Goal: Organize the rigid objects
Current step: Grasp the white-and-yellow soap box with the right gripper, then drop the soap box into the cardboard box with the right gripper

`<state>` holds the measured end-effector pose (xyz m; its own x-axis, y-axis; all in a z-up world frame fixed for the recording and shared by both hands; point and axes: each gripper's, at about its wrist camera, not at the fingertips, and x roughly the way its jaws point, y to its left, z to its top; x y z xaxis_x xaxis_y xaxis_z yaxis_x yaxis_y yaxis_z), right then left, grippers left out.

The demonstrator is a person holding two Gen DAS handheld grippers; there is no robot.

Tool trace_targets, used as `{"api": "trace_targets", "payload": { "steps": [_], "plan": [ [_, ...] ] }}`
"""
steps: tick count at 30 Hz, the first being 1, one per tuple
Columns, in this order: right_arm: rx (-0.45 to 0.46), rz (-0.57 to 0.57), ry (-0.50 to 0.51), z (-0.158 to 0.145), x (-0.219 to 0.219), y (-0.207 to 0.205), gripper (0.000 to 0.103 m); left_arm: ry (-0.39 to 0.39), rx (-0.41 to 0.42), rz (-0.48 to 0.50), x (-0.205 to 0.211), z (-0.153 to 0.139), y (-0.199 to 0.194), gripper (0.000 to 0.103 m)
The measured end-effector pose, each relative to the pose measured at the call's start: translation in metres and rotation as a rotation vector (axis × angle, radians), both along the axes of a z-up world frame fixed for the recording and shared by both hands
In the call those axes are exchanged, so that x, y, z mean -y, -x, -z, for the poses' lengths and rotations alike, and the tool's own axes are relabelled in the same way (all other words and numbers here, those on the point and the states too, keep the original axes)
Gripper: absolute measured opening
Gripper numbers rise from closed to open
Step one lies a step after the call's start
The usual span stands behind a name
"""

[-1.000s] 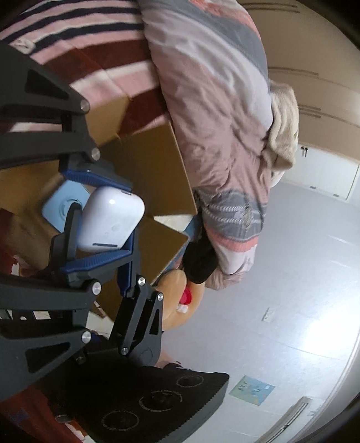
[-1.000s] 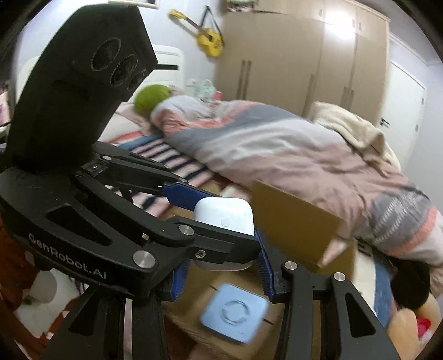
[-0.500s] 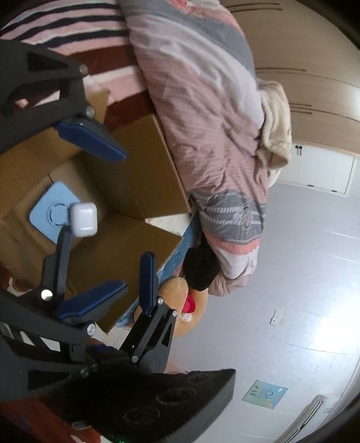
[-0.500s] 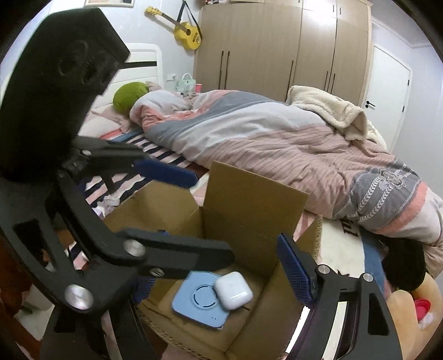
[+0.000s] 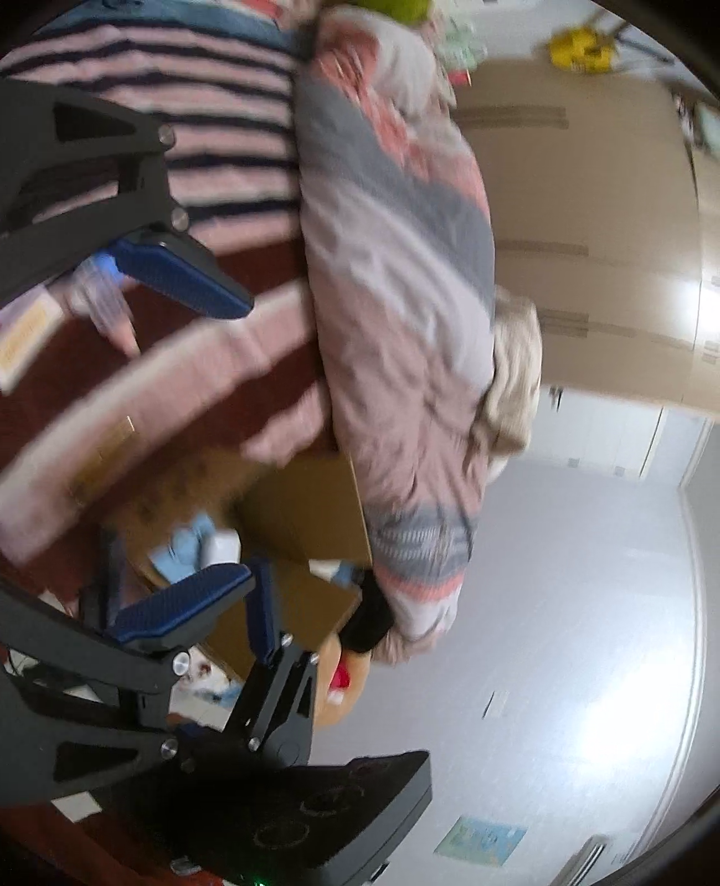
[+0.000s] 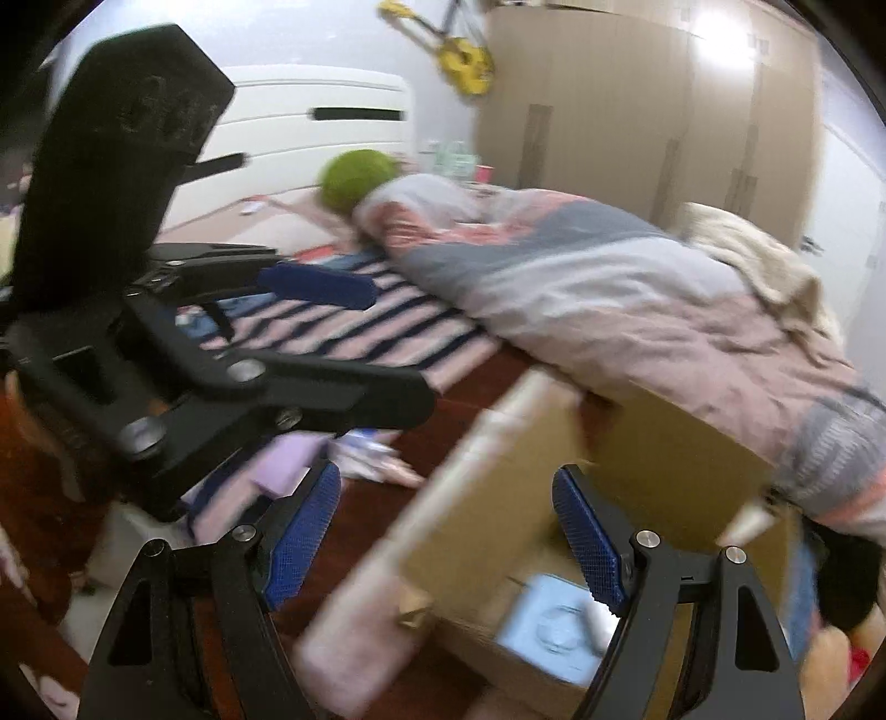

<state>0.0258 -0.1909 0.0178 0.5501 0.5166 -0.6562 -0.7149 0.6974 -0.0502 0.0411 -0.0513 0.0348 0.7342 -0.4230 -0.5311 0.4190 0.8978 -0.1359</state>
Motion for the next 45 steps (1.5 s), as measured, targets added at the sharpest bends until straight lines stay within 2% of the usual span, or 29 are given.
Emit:
{"api": "trace_targets", "payload": {
  "steps": [4, 7, 12, 16, 20, 21, 22, 23, 24, 26, 29, 33, 38, 40, 41, 42, 45],
  "plan": [
    [-0.053, -0.12, -0.002, 0.017, -0.049, 0.01, 0.077, -0.029, 0.009, -0.112, -0.046, 0.014, 0.015, 0.092],
    [-0.1, -0.163, 0.015, 0.04, -0.077, 0.013, 0.077, -0.026, -0.008, -0.173, -0.075, 0.032, 0.022, 0.093],
    [-0.225, -0.185, 0.056, 0.101, -0.111, 0.008, 0.076, -0.014, -0.053, -0.229, -0.11, 0.067, 0.025, 0.093],
    [-0.292, -0.129, 0.128, 0.15, -0.125, -0.002, 0.076, 0.014, -0.1, -0.25, -0.129, 0.091, 0.027, 0.093],
    [-0.312, -0.089, 0.168, 0.177, -0.131, -0.01, 0.062, 0.03, -0.117, -0.262, -0.135, 0.1, 0.028, 0.093],
    [-0.283, -0.09, 0.19, 0.182, -0.134, -0.009, 0.054, 0.032, -0.118, -0.261, -0.135, 0.101, 0.028, 0.093],
    [-0.234, -0.103, 0.221, 0.184, -0.137, -0.006, 0.04, 0.032, -0.118, -0.26, -0.135, 0.101, 0.028, 0.093],
    [-0.209, -0.112, 0.24, 0.184, -0.138, -0.005, 0.033, 0.029, -0.117, -0.257, -0.134, 0.101, 0.029, 0.093],
    [-0.191, -0.104, 0.261, 0.183, -0.138, -0.004, 0.031, 0.027, -0.116, -0.256, -0.133, 0.1, 0.029, 0.093],
    [-0.186, -0.096, 0.27, 0.178, -0.133, -0.006, 0.031, 0.027, -0.116, -0.251, -0.131, 0.099, 0.029, 0.093],
    [-0.129, -0.092, 0.258, 0.162, -0.124, -0.004, 0.031, 0.045, -0.125, -0.23, -0.126, 0.099, 0.027, 0.093],
    [-0.088, -0.124, 0.168, 0.121, -0.113, 0.008, 0.031, 0.078, -0.131, -0.166, -0.11, 0.093, 0.025, 0.093],
    [-0.014, -0.166, 0.065, 0.066, -0.103, 0.022, 0.031, 0.146, -0.113, -0.041, -0.077, 0.068, 0.024, 0.091],
    [0.001, -0.169, 0.026, 0.048, -0.096, 0.021, 0.031, 0.164, -0.098, -0.029, -0.064, 0.056, 0.022, 0.075],
    [0.01, -0.164, 0.0, 0.037, -0.088, 0.019, 0.031, 0.171, -0.097, -0.013, -0.057, 0.05, 0.02, 0.057],
    [0.016, -0.161, -0.011, 0.032, -0.084, 0.018, 0.031, 0.175, -0.095, 0.006, -0.05, 0.045, 0.018, 0.048],
    [0.036, -0.138, -0.046, 0.016, -0.061, 0.011, 0.031, 0.154, -0.067, 0.021, -0.029, 0.029, 0.01, 0.044]
  ]
}}
